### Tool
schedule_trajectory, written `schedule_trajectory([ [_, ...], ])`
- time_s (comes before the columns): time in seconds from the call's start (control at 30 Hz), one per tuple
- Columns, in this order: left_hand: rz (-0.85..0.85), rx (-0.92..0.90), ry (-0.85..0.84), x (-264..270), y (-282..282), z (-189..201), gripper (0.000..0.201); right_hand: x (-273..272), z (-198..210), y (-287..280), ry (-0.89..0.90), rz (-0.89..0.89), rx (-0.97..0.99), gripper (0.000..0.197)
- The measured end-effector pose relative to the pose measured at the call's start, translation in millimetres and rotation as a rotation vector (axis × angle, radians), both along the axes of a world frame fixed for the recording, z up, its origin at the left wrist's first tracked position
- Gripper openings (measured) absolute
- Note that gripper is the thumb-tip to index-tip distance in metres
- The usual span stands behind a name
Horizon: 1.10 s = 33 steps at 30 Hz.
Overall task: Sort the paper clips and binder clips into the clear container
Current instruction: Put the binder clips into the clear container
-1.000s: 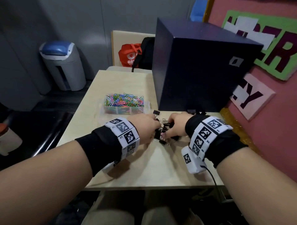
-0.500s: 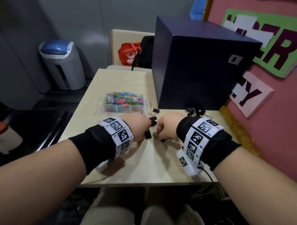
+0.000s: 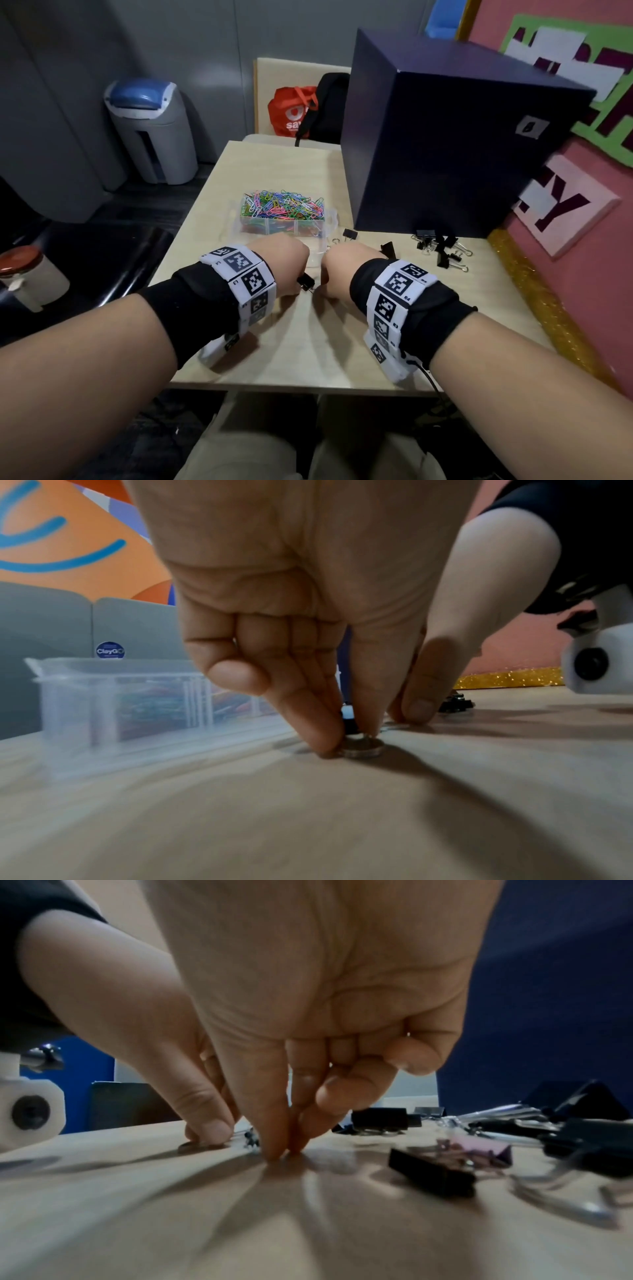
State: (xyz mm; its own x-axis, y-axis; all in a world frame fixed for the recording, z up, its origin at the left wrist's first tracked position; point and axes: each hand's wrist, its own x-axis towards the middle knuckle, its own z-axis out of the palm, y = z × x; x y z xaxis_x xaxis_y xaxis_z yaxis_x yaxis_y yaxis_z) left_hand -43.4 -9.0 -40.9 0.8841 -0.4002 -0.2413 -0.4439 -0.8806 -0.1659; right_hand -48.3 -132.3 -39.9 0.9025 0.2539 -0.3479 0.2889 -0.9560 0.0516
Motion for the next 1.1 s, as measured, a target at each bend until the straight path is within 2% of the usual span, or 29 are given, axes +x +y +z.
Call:
schedule_trajectory([
  [0.17,0.044,-0.056,0.011,0,6,-1,0.034,0,1,12,-0.01,0.006,0.031,0.029],
  [0.27,0.054,-0.08,0.022,-1,9,-3,0.039,2,0,21,0.007,-0.022,-0.021,0.015],
  [0.33,0.057,-0.086,0.025,-1,11,-4,0.041,4,-1,24,0.012,-0.052,-0.042,0.02],
  [0.37,0.057,-0.081,0.027,-2,12,-4,0.04,5,0,25,0.021,-0.053,-0.057,0.023],
  [0.47,0.056,-0.05,0.035,-2,15,-4,0.032,1,5,21,0.041,-0.009,-0.108,0.013],
  [0.6,0.05,-0.023,0.012,-2,21,1,0.028,-4,8,16,0.104,-0.002,-0.102,0.035],
  [0.67,0.071,-0.085,-0.04,-1,22,5,0.029,-2,6,17,0.124,0.016,-0.19,0.035],
  [0.77,0.106,-0.17,-0.1,4,24,10,0.028,2,8,17,0.109,-0.023,-0.186,0.026],
  [0.83,0.128,-0.182,-0.101,7,24,9,0.029,6,11,14,0.066,-0.059,-0.135,0.03],
  [1.0,0.091,-0.126,-0.077,8,22,7,0.029,20,24,0,-0.164,-0.184,0.21,0.008],
  [1.1,0.036,-0.126,-0.074,4,21,10,0.026,25,27,-8,-0.297,-0.287,0.42,0.015],
])
